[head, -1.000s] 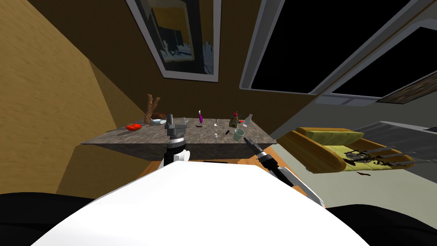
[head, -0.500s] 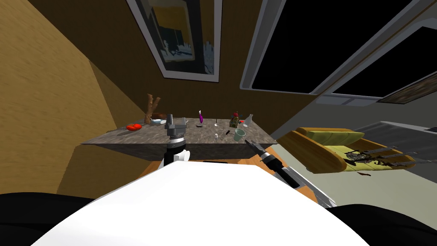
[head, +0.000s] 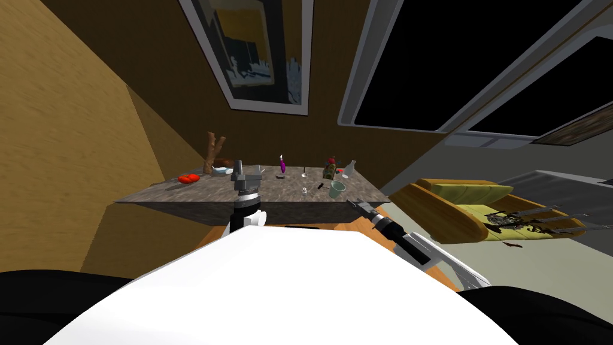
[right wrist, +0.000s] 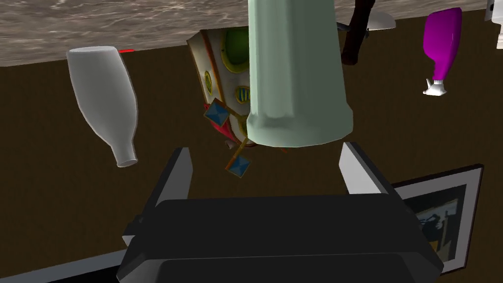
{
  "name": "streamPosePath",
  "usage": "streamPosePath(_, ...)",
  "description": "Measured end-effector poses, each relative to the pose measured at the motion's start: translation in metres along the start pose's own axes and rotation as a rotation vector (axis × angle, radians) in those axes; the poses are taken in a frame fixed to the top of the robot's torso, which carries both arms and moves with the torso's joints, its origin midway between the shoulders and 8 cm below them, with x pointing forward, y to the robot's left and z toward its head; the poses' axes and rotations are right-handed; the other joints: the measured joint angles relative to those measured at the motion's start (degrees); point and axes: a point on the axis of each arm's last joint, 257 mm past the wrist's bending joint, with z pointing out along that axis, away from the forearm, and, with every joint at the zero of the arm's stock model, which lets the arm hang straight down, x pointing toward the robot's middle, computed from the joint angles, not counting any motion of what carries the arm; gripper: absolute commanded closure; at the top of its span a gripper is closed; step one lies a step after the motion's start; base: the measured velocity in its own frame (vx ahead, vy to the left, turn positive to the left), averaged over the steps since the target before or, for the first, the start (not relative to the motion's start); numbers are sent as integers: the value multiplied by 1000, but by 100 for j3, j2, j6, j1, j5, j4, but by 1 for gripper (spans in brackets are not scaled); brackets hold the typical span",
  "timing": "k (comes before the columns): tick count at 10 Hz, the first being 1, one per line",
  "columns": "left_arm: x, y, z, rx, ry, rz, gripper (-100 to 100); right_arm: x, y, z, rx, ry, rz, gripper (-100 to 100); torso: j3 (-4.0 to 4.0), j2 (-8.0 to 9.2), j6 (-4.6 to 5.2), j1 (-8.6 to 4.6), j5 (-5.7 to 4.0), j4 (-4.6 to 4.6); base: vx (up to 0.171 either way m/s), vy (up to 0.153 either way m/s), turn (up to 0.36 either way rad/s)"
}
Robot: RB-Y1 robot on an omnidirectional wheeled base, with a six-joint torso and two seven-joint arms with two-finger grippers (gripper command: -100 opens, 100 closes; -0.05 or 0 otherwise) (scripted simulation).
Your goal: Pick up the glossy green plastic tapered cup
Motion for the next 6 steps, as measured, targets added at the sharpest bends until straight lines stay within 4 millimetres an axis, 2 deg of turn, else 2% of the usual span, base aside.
streamPosePath(4, 0, 0, 0, 0, 0, 0, 0, 11, -33, -13, 13, 112, -205, -100, 0, -1, 0, 6, 1, 0, 4, 26, 2)
streamPosePath(6, 0, 0, 0, 0, 0, 0, 0, 11, -44, -17, 10, 153, -284, -100, 0, -1, 0, 4, 1, 0, 6, 25, 8)
